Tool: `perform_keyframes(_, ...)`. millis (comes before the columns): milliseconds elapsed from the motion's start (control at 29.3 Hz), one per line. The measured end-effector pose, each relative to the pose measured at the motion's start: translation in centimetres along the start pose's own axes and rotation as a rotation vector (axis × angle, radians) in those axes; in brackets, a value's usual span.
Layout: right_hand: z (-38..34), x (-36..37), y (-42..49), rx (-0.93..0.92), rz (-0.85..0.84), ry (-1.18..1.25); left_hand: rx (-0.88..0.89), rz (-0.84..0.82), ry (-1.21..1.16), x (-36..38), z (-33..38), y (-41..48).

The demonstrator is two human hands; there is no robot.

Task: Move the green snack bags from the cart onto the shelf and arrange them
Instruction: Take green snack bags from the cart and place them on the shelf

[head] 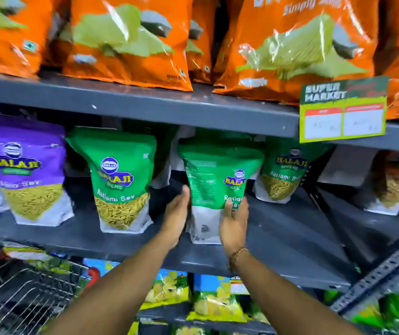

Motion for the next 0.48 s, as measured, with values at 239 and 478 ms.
perform_keyframes(239, 0.7, 3.3, -0.9, 0.746, 0.294, 0.178, -0.248, -0.193, -0.256, 2.7, -0.6, 4.1)
perform_keyframes(478, 8.6, 4.3, 5.8, 0.593, 0.142, 0.614, -0.063, -0.067, -0.173, -0.4, -1.4, 6.5)
Point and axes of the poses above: each hand's wrist, its own y-axis towards the middle knuckle, its own x-axis out of the palm, z = x × y, the point moved 4 cm from there along y, towards the middle knuckle, and after that the axes turned 11 degrees about -y, right-handed, at the moved point
